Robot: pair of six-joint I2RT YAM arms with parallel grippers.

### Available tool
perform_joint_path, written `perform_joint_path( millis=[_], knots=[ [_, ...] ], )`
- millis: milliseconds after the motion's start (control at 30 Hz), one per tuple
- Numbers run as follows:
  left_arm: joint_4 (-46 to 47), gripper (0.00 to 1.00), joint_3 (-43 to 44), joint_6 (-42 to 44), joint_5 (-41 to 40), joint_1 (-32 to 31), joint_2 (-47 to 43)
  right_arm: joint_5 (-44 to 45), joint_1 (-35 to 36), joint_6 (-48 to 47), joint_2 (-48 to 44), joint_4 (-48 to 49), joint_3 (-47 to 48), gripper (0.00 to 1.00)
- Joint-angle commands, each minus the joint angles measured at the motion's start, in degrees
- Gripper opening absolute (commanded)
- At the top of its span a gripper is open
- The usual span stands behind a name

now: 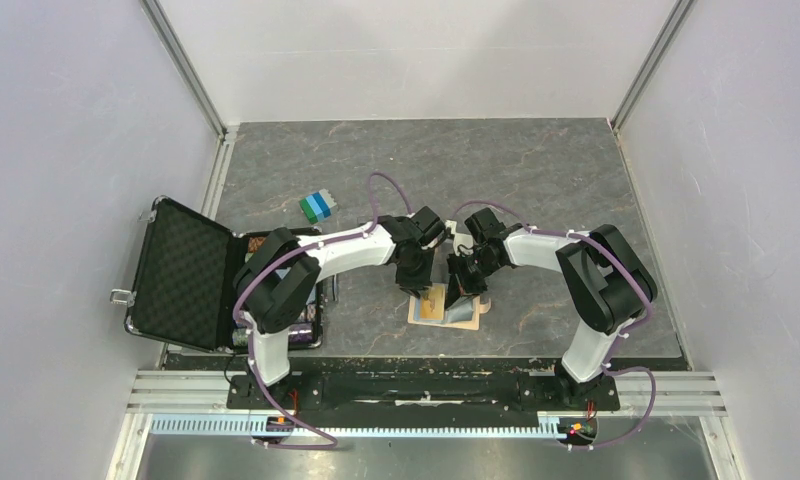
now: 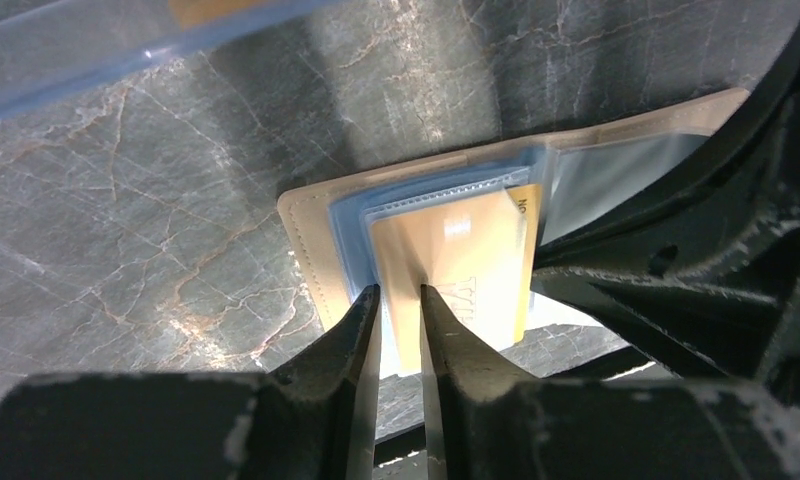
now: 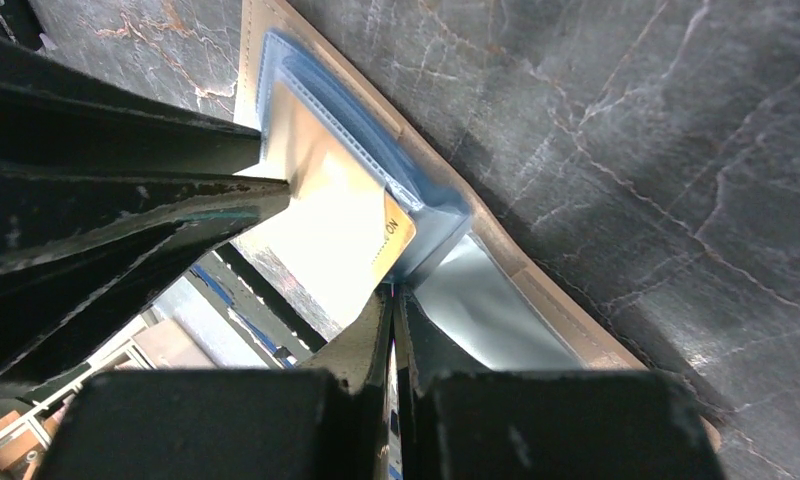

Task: Put the credit cards into the card holder
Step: Insert the credit card into the card holder.

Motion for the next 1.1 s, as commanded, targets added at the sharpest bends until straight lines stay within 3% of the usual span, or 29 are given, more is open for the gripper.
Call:
perform_joint_path(
  millis=[0,400,600,833,1067],
  knots=[
    [5.15,0.25,-0.48,-1.39,4.26,-0.51,-4.87,1.88,0.23,-1.46,1.26,-0.66,0.52,0.00],
    [7.19,0.25,-0.45,-3.90,8.03,-0.14,-8.74,2.01,0.18,-1.50,1.01,-0.67,0.34,0.00],
    [9.38,0.27,-0.79,-4.36,11.72,-0.14,-6.44,2.04,0.23,-1.53,1.05,-0.69,0.34,0.00],
    [2.01,0.29,1.57,-2.30,5.98,-0.14,-3.96,2.42,0.22,-1.36,0.10,-0.90,0.90,0.00],
    [-0.83,0.10,2.28,-1.42,2.76,-0.14,-4.00,2.10,-0.07,-1.08,-2.68,-1.14,2.53,0.00]
  ],
)
